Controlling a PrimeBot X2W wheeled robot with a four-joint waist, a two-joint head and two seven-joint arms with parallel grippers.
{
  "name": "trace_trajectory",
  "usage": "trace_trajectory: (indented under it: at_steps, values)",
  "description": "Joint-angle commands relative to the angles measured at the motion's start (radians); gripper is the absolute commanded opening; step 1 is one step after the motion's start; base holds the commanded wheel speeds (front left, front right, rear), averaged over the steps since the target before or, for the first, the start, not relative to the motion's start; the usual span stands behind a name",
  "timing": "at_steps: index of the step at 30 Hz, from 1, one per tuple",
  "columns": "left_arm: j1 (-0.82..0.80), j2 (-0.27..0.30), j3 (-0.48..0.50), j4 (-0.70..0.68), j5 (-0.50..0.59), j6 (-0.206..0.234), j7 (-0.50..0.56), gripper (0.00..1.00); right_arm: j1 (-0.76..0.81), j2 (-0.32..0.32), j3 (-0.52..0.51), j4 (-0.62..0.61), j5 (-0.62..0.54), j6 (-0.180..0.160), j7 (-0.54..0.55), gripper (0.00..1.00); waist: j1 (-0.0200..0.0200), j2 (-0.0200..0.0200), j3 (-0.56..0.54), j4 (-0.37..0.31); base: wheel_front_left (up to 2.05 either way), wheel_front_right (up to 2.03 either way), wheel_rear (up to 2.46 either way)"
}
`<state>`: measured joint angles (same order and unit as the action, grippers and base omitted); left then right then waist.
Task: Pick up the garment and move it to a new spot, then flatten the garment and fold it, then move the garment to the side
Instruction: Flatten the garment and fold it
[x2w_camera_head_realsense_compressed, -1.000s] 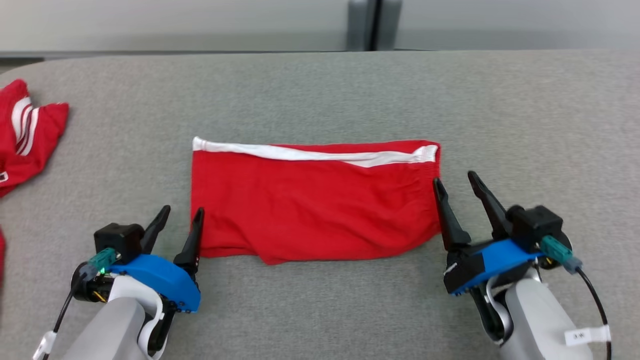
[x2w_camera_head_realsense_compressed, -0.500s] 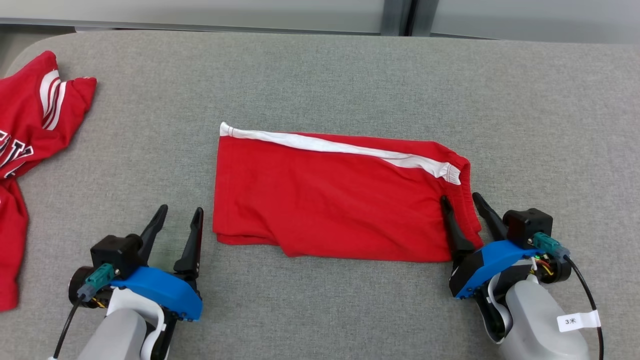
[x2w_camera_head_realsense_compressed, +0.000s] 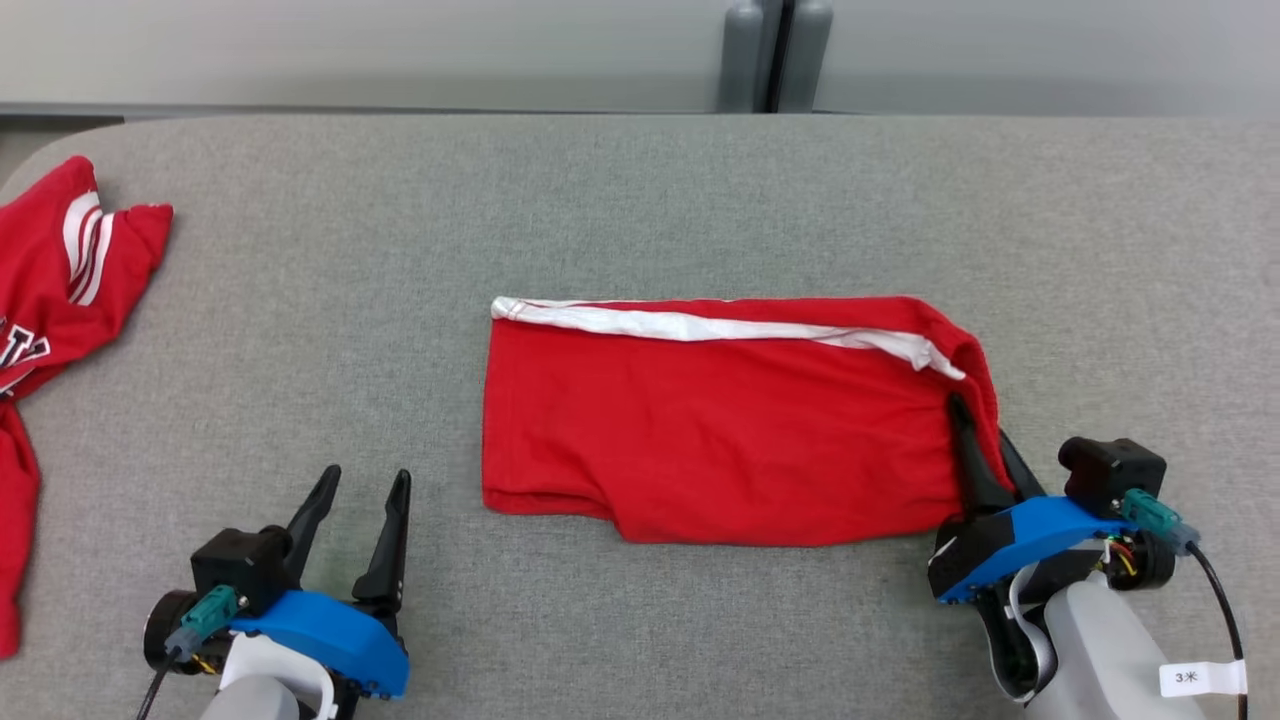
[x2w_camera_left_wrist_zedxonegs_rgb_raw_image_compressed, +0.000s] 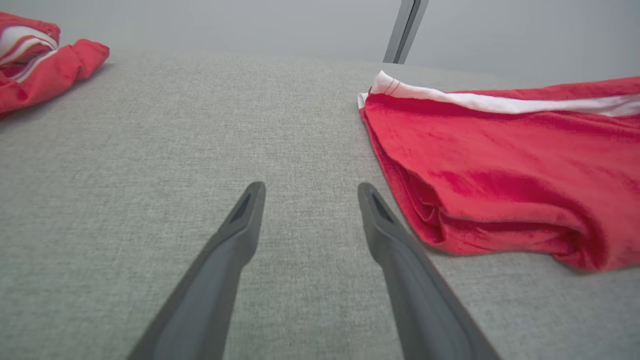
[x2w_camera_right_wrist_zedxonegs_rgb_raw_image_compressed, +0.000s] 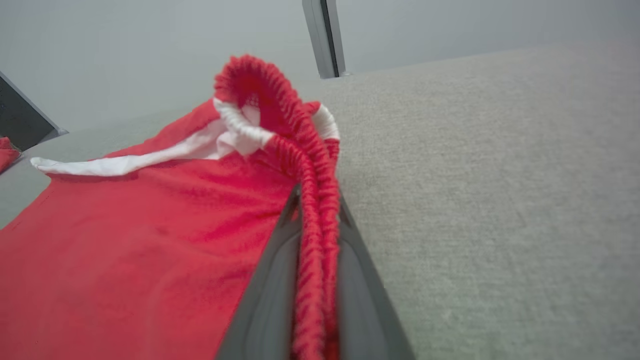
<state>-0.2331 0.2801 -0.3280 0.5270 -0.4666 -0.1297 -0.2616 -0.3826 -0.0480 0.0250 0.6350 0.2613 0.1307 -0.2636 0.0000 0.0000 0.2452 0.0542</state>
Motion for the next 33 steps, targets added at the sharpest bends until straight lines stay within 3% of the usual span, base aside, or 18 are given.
trace_trajectory:
  at_steps: [1,7,12,20,22,23,29,33]
  values:
    - [0.014,-0.004,0.011,-0.002,0.009,-0.001,-0.005,1.00,0.007,-0.004,0.009,-0.027,0.003,0.000,-0.002,0.00,0.0000,0.0000,-0.015,-0.009,0.00,0.00,0.00]
    - [0.029,-0.033,0.000,0.011,0.021,-0.001,-0.005,1.00,-0.034,-0.003,0.182,-0.075,0.147,0.000,-0.003,0.00,0.0000,0.0000,-0.045,0.022,0.00,0.00,0.00]
    - [0.010,-0.052,-0.021,0.026,0.024,-0.001,-0.004,1.00,-0.097,-0.004,0.308,-0.031,0.225,0.000,-0.003,0.00,0.0000,0.0000,-0.058,0.120,0.00,0.00,0.00]
    - [-0.003,-0.067,-0.056,0.072,0.023,-0.001,-0.004,1.00,-0.195,-0.005,0.353,0.125,0.232,0.000,-0.003,0.00,0.0000,0.0000,-0.068,0.296,0.00,0.00,0.00]
    - [-0.005,-0.065,-0.056,0.084,0.023,-0.001,-0.004,1.00,-0.216,-0.005,0.360,0.143,0.249,0.000,-0.003,0.50,0.0000,0.0000,-0.069,0.317,0.00,0.00,0.00]
    - [-0.008,-0.063,-0.053,0.087,0.021,-0.001,-0.005,1.00,-0.221,-0.005,0.369,0.148,0.248,0.000,-0.003,1.00,0.0000,0.0000,-0.070,0.322,0.00,0.00,0.00]
    - [-0.006,-0.065,-0.027,0.088,0.026,-0.001,-0.004,1.00,-0.215,-0.005,0.404,0.089,0.300,0.000,-0.003,1.00,0.0000,0.0000,-0.076,0.309,0.00,0.00,0.00]
    - [0.008,-0.063,0.020,0.057,0.044,-0.001,-0.005,1.00,-0.180,-0.007,0.342,0.044,0.234,0.000,-0.003,1.00,0.0000,0.0000,-0.085,0.246,0.00,0.00,0.00]
